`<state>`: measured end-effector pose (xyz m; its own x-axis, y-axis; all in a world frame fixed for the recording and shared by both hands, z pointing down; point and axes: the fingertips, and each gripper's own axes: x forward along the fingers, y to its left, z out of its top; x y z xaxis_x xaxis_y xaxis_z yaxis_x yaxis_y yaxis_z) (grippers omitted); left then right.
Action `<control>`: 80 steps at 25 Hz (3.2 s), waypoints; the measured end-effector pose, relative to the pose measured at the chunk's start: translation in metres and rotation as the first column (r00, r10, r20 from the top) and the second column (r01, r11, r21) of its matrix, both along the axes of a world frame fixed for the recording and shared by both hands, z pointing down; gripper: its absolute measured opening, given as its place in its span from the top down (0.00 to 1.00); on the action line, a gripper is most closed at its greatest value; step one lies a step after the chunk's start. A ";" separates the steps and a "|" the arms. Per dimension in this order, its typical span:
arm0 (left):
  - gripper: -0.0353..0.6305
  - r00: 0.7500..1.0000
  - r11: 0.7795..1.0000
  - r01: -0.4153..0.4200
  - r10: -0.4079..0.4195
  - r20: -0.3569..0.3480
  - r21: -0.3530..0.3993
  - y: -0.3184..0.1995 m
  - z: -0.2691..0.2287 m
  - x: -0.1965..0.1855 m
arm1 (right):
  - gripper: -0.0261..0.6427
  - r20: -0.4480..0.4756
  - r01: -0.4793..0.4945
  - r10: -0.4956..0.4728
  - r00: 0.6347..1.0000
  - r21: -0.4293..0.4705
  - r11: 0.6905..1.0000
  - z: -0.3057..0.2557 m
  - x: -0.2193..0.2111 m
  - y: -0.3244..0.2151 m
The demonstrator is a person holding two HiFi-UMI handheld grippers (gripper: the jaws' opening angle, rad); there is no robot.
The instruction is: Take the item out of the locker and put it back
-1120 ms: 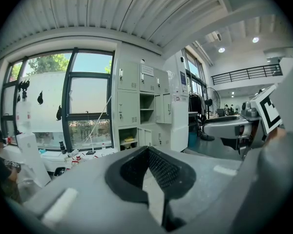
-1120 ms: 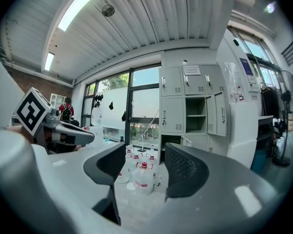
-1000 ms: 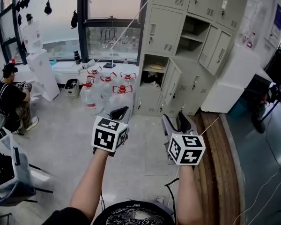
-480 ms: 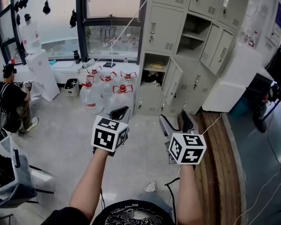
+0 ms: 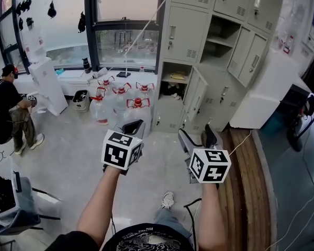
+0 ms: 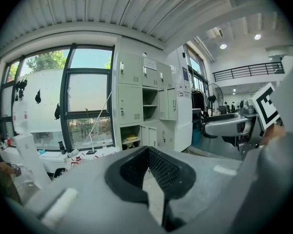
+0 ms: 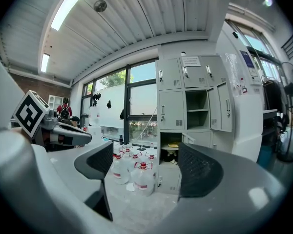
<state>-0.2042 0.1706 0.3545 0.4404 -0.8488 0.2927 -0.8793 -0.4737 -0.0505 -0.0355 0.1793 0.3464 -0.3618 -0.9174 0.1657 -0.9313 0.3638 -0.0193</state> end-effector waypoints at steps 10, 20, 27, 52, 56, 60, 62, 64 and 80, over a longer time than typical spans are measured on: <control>0.95 0.999 1.000 0.024 -0.023 0.024 -0.020 -0.097 0.001 0.023 | 0.30 0.011 0.030 -0.030 0.999 -0.026 0.999 0.006 0.024 -0.103; 0.95 0.996 0.997 0.080 -0.079 0.039 -0.024 -0.202 -0.007 0.047 | 0.31 0.023 0.055 -0.054 0.998 -0.035 0.998 -0.002 0.058 -0.216; 0.95 0.994 0.994 0.107 -0.106 0.037 -0.031 -0.251 -0.006 0.062 | 0.33 0.021 0.078 -0.077 0.997 -0.038 0.996 -0.005 0.073 -0.269; 0.95 0.984 0.983 0.174 -0.170 0.058 -0.060 -0.307 0.014 0.079 | 0.35 0.029 0.152 -0.150 0.988 -0.067 0.986 0.020 0.082 -0.334; 0.95 0.982 0.981 0.185 -0.182 0.049 -0.055 -0.321 0.017 0.073 | 0.35 0.020 0.161 -0.160 0.987 -0.066 0.985 0.021 0.076 -0.348; 0.95 0.982 0.981 0.188 -0.186 0.031 -0.050 -0.342 0.020 0.067 | 0.36 0.012 0.166 -0.165 0.986 -0.074 0.983 0.028 0.068 -0.366; 0.95 0.982 0.981 0.189 -0.188 0.020 -0.047 -0.356 0.021 0.064 | 0.36 0.008 0.169 -0.168 0.986 -0.078 0.983 0.031 0.063 -0.379; 0.95 0.982 0.981 0.189 -0.188 0.013 -0.046 -0.373 0.023 0.059 | 0.36 0.007 0.169 -0.169 0.986 -0.084 0.982 0.035 0.057 -0.394; 0.95 0.987 0.983 0.162 -0.160 0.027 -0.082 -0.506 0.056 0.016 | 0.38 0.016 0.137 -0.136 0.991 -0.177 0.975 0.097 0.006 -0.529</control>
<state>-0.1884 -0.3349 0.4104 0.2930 -0.8803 0.3731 -0.9437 -0.3290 -0.0351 -0.0299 -0.3499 0.4435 -0.4826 -0.8156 0.3192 -0.8729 0.4779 -0.0985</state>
